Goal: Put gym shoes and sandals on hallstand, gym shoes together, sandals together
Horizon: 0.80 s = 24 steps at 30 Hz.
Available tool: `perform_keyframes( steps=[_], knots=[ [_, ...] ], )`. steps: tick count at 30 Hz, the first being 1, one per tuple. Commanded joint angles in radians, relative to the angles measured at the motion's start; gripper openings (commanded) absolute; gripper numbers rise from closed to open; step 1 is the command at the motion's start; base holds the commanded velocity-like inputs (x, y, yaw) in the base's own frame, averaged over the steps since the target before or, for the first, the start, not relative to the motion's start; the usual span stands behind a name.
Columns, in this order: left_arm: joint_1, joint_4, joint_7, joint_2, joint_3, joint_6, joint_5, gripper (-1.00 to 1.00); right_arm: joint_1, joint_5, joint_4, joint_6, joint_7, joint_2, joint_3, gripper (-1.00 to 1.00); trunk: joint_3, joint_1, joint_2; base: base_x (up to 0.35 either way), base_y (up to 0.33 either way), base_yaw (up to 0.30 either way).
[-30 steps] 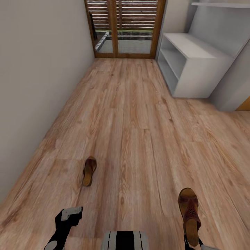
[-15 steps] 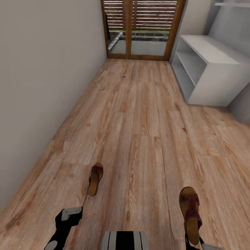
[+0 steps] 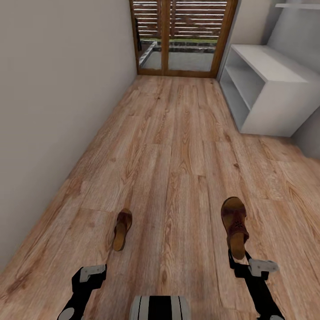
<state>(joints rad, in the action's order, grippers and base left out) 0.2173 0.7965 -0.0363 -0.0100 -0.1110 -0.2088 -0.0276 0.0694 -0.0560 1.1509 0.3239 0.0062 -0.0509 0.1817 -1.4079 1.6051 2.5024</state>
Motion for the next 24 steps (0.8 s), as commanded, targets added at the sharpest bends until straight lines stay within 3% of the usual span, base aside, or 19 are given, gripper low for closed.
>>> perform_keyframes(
  steps=[1,4,10,15,24],
  knots=[
    [0.0,0.0,-0.003,0.001,0.001,-0.003,-0.004,1.0,0.0,0.0,0.058,-0.041,0.001,0.0,-0.005,-1.0,-0.001,0.0,0.0,0.0,0.0,0.0],
    [0.0,0.001,-0.002,0.006,0.002,-0.003,-0.005,1.0,0.003,0.001,0.219,-0.205,0.001,0.0,-0.015,-1.0,-0.001,0.0,0.0,0.0,0.0,0.0],
    [0.0,0.003,0.0,0.009,0.004,-0.003,-0.004,1.0,0.042,0.002,0.292,-0.365,0.003,-0.001,-0.017,-1.0,-0.001,0.0,0.0,0.017,0.0,0.0],
    [0.0,0.005,0.001,0.008,0.009,-0.002,-0.005,1.0,0.075,0.002,0.3,-0.409,0.003,-0.003,-0.015,-1.0,-0.001,0.0,0.0,0.175,-0.073,0.0],
    [0.0,0.004,-0.001,0.009,0.033,-0.001,-0.005,1.0,0.081,0.0,0.322,-0.416,0.04,-0.006,-0.012,-1.0,-0.001,0.0,0.0,0.274,-0.128,0.0]
  ],
)
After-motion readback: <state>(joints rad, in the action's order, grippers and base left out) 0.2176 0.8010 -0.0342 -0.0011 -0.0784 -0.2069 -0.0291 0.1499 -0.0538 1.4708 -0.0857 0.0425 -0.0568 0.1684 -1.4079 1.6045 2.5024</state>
